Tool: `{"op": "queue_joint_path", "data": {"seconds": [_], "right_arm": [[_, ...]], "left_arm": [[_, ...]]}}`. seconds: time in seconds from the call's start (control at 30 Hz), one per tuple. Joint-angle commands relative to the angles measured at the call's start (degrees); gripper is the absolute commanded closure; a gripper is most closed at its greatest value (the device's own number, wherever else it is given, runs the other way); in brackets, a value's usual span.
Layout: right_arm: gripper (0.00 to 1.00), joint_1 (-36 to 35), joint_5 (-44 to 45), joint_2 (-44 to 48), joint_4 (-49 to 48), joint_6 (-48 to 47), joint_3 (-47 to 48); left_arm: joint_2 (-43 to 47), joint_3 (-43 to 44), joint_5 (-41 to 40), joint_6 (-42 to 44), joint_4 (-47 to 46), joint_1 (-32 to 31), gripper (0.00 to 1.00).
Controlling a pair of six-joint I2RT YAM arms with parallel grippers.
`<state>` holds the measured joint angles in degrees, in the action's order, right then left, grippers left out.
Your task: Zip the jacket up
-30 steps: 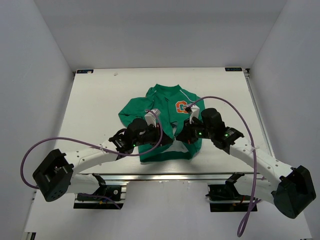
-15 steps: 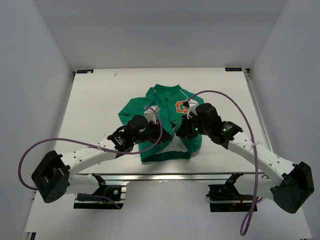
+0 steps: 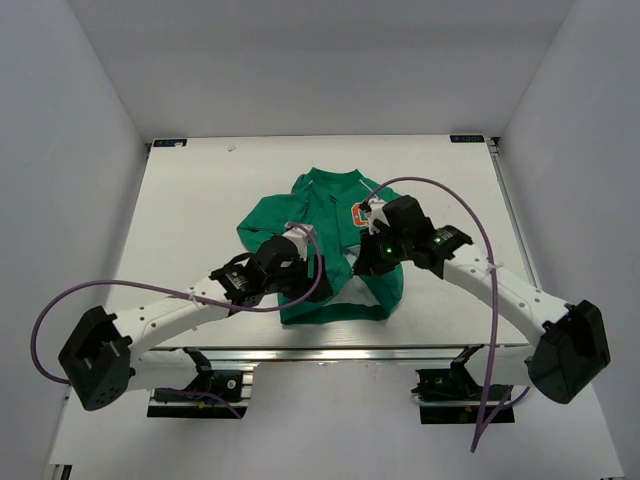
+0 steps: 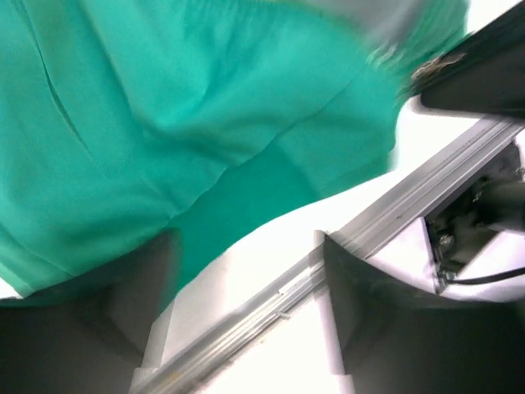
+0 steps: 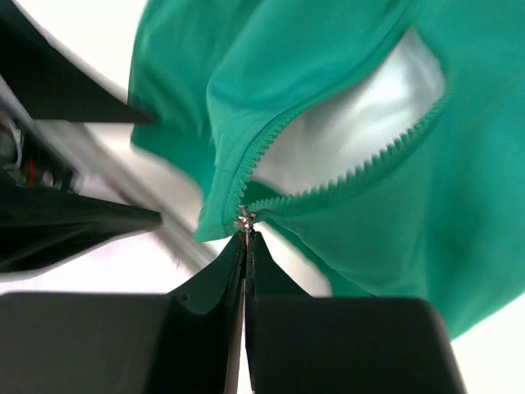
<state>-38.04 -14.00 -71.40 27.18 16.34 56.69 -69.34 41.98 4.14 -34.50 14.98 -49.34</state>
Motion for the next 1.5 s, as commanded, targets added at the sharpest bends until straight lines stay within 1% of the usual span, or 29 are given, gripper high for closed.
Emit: {"op": "queue_joint_path", "data": {"seconds": [0.0,0.03,0.13,0.17,0.2,0.27,0.33,0.37,0.4,0.5,0.6,0.7,0.73,0.77,0.8,0.83,0.87,1.0,1.2,1.23,1.4,1.47], "right_arm": [[1.00,-0.2,-8.2,-2.4,5.7,-0.1,5.3],[1.00,-0.1,-9.2,-3.6,7.8,0.3,6.2],[1.00,0.6,-13.9,-6.5,12.3,0.9,9.1],[1.00,0.9,-15.9,-7.1,12.5,0.9,9.0],[1.00,1.7,-20.0,-8.0,13.5,0.6,8.9],[1.00,2.4,-22.9,-11.5,18.7,-1.2,9.4],[1.00,4.0,-28.3,-14.1,19.8,-2.0,8.1],[1.00,4.7,-30.3,-14.8,21.1,-3.8,8.2],[1.00,6.8,-33.6,-15.4,21.7,-4.5,8.4],[1.00,10.8,-36.7,-15.7,23.3,-6.4,10.7],[1.00,13.6,-40.3,-16.8,27.8,-9.8,13.7],[1.00,15.2,-44.4,-17.4,28.3,-10.0,13.5],[1.00,15.5,-45.7,-17.5,28.3,-10.0,13.5],[1.00,15.6,-46.9,-17.7,28.4,-10.2,13.5],[1.00,16.1,-48.1,-18.1,28.7,-10.5,13.9],[1.00,16.2,-48.0,-18.3,28.8,-10.5,14.2],[1.00,16.2,-47.7,-18.4,28.8,-10.5,14.5],[1.00,16.2,-50.1,-19.6,29.2,-11.1,14.9],[1.00,16.5,-51.2,-19.7,28.8,-10.1,15.8],[1.00,16.4,-51.5,-19.7,28.8,-10.0,16.1],[1.00,16.7,-51.7,-19.3,28.5,-9.7,16.4],[1.00,16.8,-51.7,-19.1,27.4,-8.8,15.6]], "left_arm": [[4.9,2.6,-2.2,6.7,-0.8,-0.3,0.09],[5.9,2.8,-2.3,9.7,-1.0,-0.3,0.02],[9.3,3.8,-3.3,15.5,-0.5,-0.8,0.02],[11.0,4.0,-2.9,16.8,-0.7,-1.1,0.02],[11.7,3.9,-2.5,18.2,-1.8,-1.3,0.02],[12.5,4.5,0.7,22.4,-1.8,-1.7,0.02],[11.8,5.8,2.0,26.1,-0.8,-2.1,0.02],[11.2,7.2,2.4,27.0,0.6,-2.2,0.02],[9.5,7.9,2.3,28.5,1.1,-2.6,0.02],[5.8,10.4,2.1,30.8,2.9,-4.7,0.02],[4.1,12.2,2.0,33.3,3.6,-6.4,0.02],[2.2,13.5,-4.0,34.4,3.7,-10.0,0.02],[0.5,14.3,-10.3,34.4,4.4,-10.9,0.02],[-0.3,15.1,-12.9,34.4,5.4,-11.7,0.02],[-1.0,15.9,-15.7,36.2,5.4,-13.7,0.02],[-1.9,15.9,-20.4,36.6,5.1,-14.4,0.02],[-2.2,15.9,-22.1,37.1,3.5,-15.1,0.02],[-3.5,14.5,-25.9,40.3,-1.0,-16.3,0.02],[-8.1,17.1,-30.0,41.8,-0.6,-17.4,0.03],[-8.5,18.0,-30.5,41.8,-0.5,-17.8,0.06],[-9.3,17.6,-32.2,43.6,-3.3,-19.8,0.15],[-9.3,17.2,-32.9,43.8,-5.0,-20.4,0.21]]}}
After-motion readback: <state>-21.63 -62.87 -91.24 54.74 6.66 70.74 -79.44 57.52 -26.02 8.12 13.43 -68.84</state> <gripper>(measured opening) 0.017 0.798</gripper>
